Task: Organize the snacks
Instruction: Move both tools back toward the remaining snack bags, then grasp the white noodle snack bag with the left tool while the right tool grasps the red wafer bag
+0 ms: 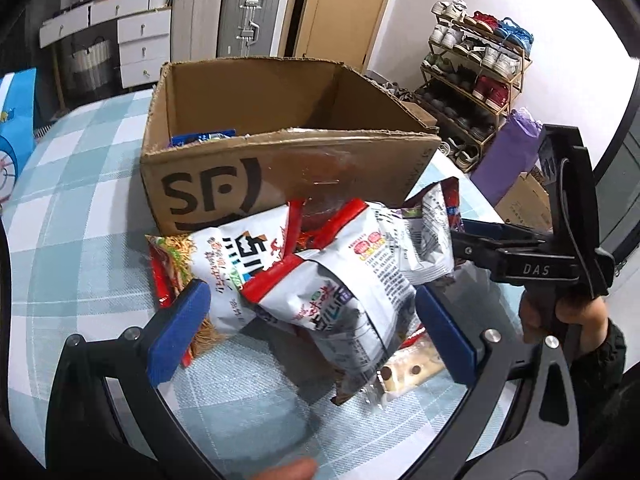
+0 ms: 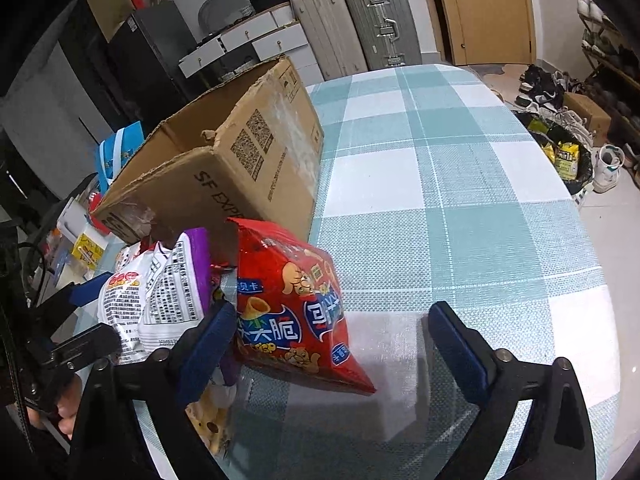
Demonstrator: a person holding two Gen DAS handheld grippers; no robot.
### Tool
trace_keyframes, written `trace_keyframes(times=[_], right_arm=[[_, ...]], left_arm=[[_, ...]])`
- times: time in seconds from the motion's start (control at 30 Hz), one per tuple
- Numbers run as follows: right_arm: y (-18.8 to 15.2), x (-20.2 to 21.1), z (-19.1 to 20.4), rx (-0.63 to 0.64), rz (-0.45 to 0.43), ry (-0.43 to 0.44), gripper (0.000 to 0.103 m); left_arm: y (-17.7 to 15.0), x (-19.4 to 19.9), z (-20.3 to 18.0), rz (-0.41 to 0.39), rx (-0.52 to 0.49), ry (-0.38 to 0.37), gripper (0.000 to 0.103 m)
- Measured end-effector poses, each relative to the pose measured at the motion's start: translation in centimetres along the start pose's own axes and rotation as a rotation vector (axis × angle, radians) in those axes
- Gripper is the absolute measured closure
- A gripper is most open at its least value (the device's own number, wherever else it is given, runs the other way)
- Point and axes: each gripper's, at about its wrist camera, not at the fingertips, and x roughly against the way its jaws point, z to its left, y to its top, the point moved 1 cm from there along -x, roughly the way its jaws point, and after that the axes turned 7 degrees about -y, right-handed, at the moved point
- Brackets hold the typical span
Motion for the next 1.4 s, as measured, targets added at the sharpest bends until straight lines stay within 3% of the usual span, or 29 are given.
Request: trace_keyframes(times=[0.3, 0.43, 0.5, 0.67, 0.87, 1.2, 1.4], right_arm=[[-0.4, 0.2, 0.3, 0.001, -0.006, 0.064, 0.027], [-0.4, 0.1, 0.3, -0.005, -0.008, 0.079, 0.037], [-0.4, 0.1, 0.2, -0.012, -0.005, 0.095, 0.049], [-0.5, 0.5, -0.3, -0.025, -0.021, 0.099, 0.061], [-0.4, 1.5, -1.0, -0.026, -0.055, 0.065, 0.063], [-0.2, 2.9, -2.7, -0.066, -0.104, 0.033, 0.064], [0.0, 4.9, -2.5, -0.079, -0.185, 0.042, 0.064]], left_arm=[[0.6, -0.4, -1.6, 0.005, -0.010, -0.039, 0.004], [0.7, -0.9, -2.5, 0.020, -0.014, -0.034, 0.022], [0.6, -1.1, -2.7, 0.022, -0.023, -0.031, 0.026], [0.5, -1.3, -3.4, 0.014, -0.034, -0.022, 0.041], [0.3, -0.7, -3.6, -0.002, -0.040, -0.029, 0.050], [-0.1, 1.4, -2.9, -0.030, -0.037, -0.036, 0.053], [0.1, 3.2, -2.4, -0.057, -0.026, -0.027, 0.055]])
